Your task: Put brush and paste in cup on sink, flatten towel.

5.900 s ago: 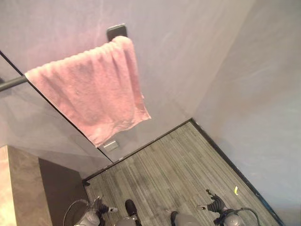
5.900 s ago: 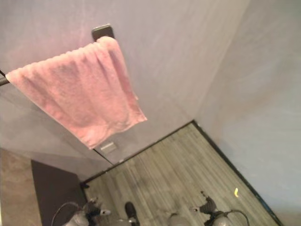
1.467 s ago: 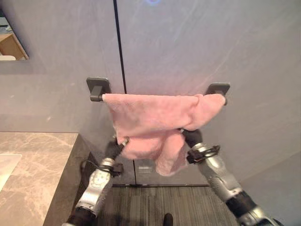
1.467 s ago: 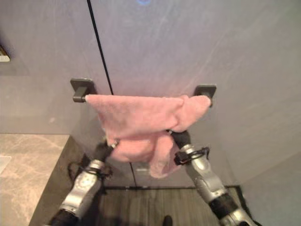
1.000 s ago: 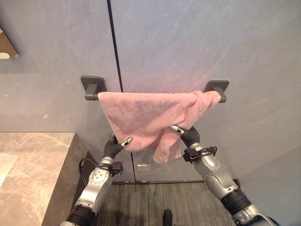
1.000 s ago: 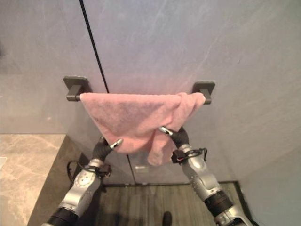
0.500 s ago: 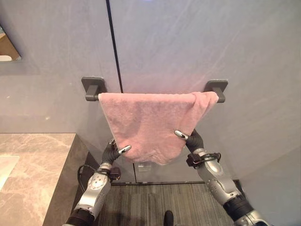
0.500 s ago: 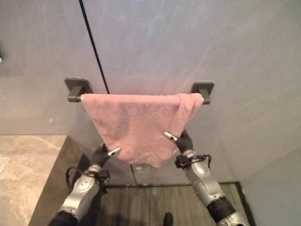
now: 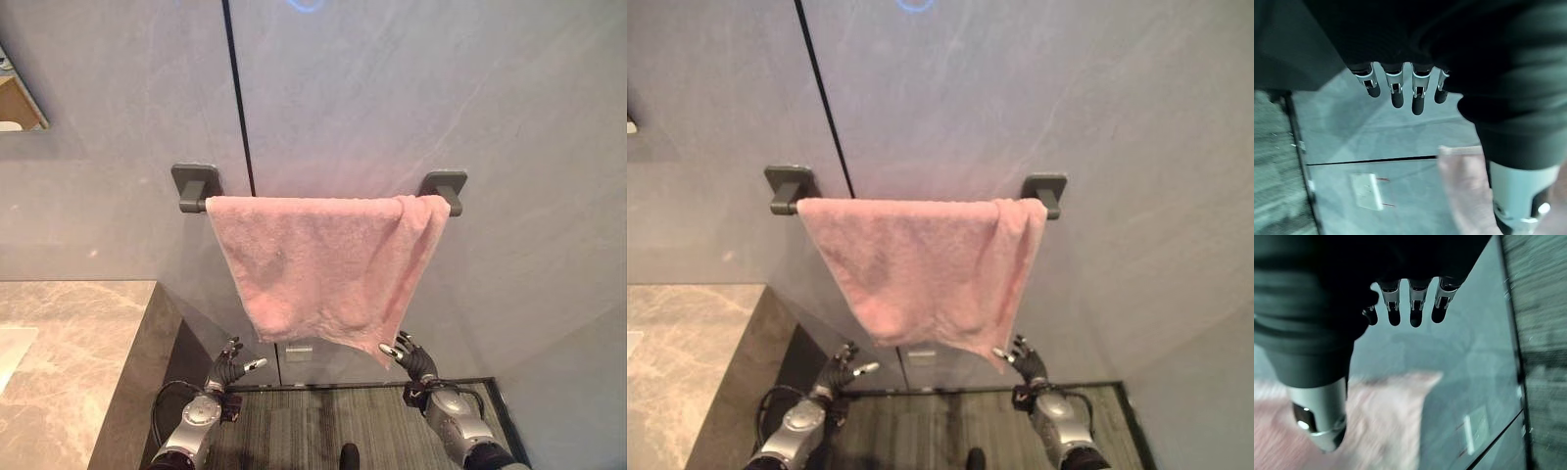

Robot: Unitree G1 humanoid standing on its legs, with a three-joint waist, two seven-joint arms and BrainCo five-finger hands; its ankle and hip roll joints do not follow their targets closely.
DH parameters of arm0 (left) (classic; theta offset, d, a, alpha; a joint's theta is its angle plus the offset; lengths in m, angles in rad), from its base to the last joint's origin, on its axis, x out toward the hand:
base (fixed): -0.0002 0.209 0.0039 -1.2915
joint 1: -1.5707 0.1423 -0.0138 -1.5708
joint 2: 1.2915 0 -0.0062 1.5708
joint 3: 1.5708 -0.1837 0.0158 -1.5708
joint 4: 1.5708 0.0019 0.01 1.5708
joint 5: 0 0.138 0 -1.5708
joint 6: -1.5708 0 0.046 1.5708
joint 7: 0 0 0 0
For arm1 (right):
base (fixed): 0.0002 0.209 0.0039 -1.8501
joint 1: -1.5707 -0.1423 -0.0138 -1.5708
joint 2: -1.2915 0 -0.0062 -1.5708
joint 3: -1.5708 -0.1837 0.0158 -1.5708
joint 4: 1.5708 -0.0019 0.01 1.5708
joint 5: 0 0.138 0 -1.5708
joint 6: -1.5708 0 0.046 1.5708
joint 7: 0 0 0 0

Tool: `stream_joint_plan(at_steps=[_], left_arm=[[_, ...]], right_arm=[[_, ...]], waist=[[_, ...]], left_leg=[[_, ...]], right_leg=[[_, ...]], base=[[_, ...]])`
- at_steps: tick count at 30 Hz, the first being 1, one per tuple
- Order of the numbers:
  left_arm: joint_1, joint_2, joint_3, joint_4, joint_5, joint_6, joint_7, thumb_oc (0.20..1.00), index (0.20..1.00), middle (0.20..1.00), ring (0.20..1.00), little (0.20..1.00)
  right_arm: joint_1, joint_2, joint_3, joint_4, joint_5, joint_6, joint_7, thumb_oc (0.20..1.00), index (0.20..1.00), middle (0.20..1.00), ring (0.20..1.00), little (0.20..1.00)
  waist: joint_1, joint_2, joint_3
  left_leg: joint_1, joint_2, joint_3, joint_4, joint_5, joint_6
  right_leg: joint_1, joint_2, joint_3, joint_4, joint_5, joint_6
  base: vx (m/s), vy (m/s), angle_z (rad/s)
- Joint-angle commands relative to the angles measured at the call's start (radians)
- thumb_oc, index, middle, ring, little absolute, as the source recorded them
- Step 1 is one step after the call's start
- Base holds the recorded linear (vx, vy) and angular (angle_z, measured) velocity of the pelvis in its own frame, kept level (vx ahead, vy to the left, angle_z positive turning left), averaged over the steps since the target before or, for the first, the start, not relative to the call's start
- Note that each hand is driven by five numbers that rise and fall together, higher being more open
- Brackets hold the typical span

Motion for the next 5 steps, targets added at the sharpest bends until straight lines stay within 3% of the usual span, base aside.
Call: stream_joint_plan(at_steps=[1, 5], left_arm=[[-0.07, -0.006, -0.006, 0.077, 0.049, -0.017, 0.022, 1.0, 1.0, 1.0, 1.0, 1.0], [-0.079, -0.029, 0.014, 0.189, 0.064, -0.002, 0.021, 1.0, 1.0, 1.0, 1.0, 1.0]], right_arm=[[-0.055, 0.006, -0.037, 0.049, -0.079, -0.031, -0.021, 1.0, 1.0, 1.0, 1.0, 1.0], [-0.059, 0.028, -0.058, 0.194, -0.094, -0.024, -0.029, 1.0, 1.0, 1.0, 1.0, 1.0]], waist=[[-0.025, 0.009, 0.012], [-0.027, 0.012, 0.014]], left_leg=[[-0.091, 0.006, -0.029, 0.004, 0.108, -0.011], [-0.094, 0.009, -0.032, 0.004, 0.11, -0.015]], right_leg=[[0.115, -0.061, -0.025, 0.062, -0.109, 0.081], [0.117, -0.059, -0.027, 0.055, -0.108, 0.079]], base=[[-0.01, -0.014, 0.04], [-0.01, -0.009, 0.07]])
